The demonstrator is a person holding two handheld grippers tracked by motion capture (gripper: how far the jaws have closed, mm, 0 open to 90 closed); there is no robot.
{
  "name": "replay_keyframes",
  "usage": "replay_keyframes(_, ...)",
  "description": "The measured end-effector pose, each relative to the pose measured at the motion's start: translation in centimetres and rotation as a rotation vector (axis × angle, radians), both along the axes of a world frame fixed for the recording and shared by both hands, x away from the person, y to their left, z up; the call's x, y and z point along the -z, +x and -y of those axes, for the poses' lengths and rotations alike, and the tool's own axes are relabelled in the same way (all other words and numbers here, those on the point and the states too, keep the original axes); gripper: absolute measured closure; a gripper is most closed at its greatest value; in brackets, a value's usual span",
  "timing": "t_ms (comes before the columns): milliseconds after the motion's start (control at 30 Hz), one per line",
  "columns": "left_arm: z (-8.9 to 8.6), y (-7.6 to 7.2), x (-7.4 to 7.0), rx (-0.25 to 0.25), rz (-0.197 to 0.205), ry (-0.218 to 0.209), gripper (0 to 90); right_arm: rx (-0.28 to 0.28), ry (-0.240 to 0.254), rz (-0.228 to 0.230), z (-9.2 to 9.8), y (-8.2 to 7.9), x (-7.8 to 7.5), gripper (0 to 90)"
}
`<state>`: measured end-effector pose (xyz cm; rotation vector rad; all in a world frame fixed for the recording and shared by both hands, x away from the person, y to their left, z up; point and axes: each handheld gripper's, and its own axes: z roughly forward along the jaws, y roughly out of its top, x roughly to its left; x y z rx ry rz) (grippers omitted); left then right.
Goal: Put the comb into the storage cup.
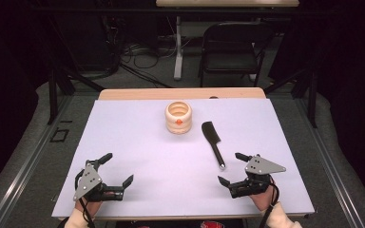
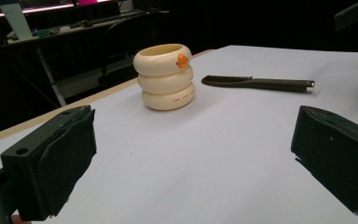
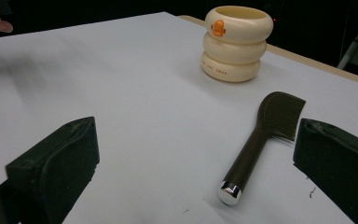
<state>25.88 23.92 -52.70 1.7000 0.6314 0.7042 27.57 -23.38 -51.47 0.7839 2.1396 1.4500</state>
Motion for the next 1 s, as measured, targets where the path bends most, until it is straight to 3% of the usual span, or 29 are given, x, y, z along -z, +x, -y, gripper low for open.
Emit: replay_keyframes(1000,0.2,0.4,0.1,0.012,-0.003,0.007,0.0,-0.030,-0.042,-0.089,-2.5,3.5,1.0,0.0)
